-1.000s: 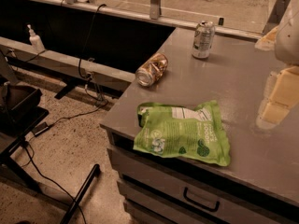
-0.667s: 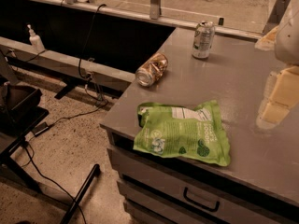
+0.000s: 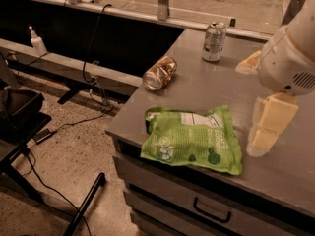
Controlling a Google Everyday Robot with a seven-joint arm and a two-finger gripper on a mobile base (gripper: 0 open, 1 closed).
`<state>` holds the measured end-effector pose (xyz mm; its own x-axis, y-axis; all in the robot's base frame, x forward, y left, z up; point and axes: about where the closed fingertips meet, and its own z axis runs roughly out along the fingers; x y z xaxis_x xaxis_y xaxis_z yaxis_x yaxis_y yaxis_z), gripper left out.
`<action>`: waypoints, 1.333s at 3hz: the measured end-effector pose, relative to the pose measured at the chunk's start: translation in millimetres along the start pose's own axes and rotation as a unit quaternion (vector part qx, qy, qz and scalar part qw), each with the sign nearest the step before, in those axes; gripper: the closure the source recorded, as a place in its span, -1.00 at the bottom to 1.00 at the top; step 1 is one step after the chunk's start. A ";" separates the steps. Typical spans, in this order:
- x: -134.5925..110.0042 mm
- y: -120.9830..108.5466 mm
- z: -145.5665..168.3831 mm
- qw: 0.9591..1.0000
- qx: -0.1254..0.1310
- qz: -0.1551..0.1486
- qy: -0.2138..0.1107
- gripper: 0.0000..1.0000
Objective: Move green rice chip bag near 7up can
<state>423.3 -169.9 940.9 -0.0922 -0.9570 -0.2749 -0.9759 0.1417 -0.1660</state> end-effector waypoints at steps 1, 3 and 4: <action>-30.0 16.8 43.2 0.999 -0.027 -0.034 -0.007 -1.00; -52.8 33.1 117.9 0.997 -0.068 -0.038 -0.009 -0.68; -58.0 36.3 138.2 0.995 -0.095 -0.029 -0.024 -0.06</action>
Offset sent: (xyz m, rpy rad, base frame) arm -0.0032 0.0950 -0.1301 0.0020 0.1409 0.1250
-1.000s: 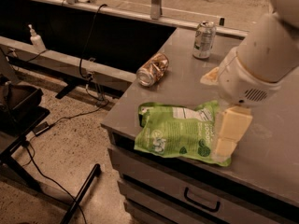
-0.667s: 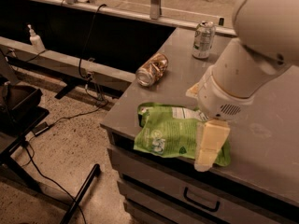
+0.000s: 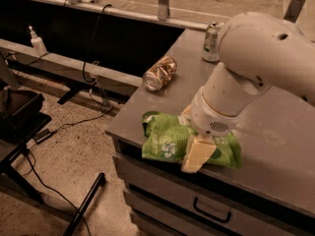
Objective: Move green rice chip bag near 7up can
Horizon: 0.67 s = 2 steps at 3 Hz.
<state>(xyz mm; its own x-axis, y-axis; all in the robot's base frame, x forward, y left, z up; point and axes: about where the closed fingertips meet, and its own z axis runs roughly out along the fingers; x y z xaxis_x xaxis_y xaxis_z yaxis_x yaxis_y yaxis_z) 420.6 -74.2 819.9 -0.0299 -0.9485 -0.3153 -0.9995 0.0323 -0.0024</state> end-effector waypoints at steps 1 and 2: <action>1.6 -0.9 -0.6 1.000 -0.017 0.004 -0.015 0.37; 1.2 -1.0 -2.2 1.000 -0.017 0.004 -0.015 0.87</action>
Offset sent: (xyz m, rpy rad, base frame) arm -0.0175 -0.0329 0.0350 0.2448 0.2532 0.0013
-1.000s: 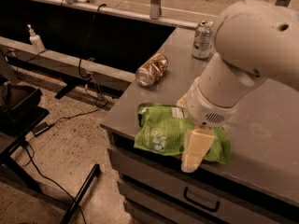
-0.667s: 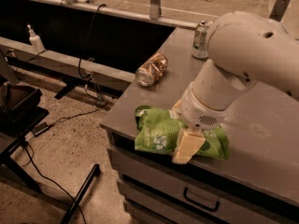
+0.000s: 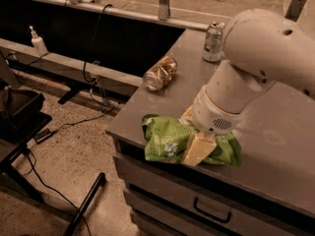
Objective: Move green rice chip bag near 7up can
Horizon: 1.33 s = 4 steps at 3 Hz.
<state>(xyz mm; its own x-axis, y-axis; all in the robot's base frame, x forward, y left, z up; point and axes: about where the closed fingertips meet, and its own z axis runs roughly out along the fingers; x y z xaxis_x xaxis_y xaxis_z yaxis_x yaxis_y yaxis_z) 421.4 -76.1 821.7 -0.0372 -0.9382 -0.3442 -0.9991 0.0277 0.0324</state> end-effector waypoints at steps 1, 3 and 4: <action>-0.3 0.0 -0.6 1.000 0.000 0.000 0.000 1.00; -1.6 3.0 -28.6 0.999 0.026 0.005 0.020 1.00; 8.1 -29.7 -59.4 0.997 0.056 0.019 0.057 1.00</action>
Offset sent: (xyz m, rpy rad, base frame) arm -0.0020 -0.0065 0.0163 0.0259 -0.0427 -0.0310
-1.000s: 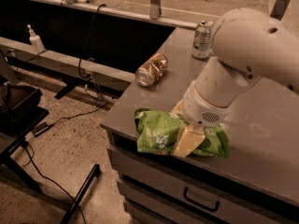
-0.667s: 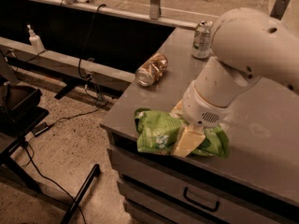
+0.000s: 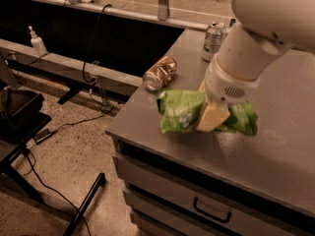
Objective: Move green rice chip bag near 7up can
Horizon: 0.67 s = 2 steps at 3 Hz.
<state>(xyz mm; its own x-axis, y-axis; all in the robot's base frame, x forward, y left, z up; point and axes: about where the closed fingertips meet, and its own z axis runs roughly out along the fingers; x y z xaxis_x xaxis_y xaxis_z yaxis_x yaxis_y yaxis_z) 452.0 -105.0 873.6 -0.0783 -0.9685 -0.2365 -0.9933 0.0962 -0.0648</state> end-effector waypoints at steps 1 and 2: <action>18.1 -83.0 -6.5 0.999 0.034 0.023 0.034 1.00; 14.9 -113.5 -28.4 0.997 0.068 0.029 0.024 1.00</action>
Offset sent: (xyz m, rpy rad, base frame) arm 0.0805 -0.0270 0.0074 -0.0692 -0.0493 -0.0651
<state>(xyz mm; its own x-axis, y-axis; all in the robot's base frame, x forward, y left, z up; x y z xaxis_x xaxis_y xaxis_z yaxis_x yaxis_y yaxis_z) 561.2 -136.8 904.9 -0.1424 -0.9701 -0.1965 -0.9665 0.1791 -0.1840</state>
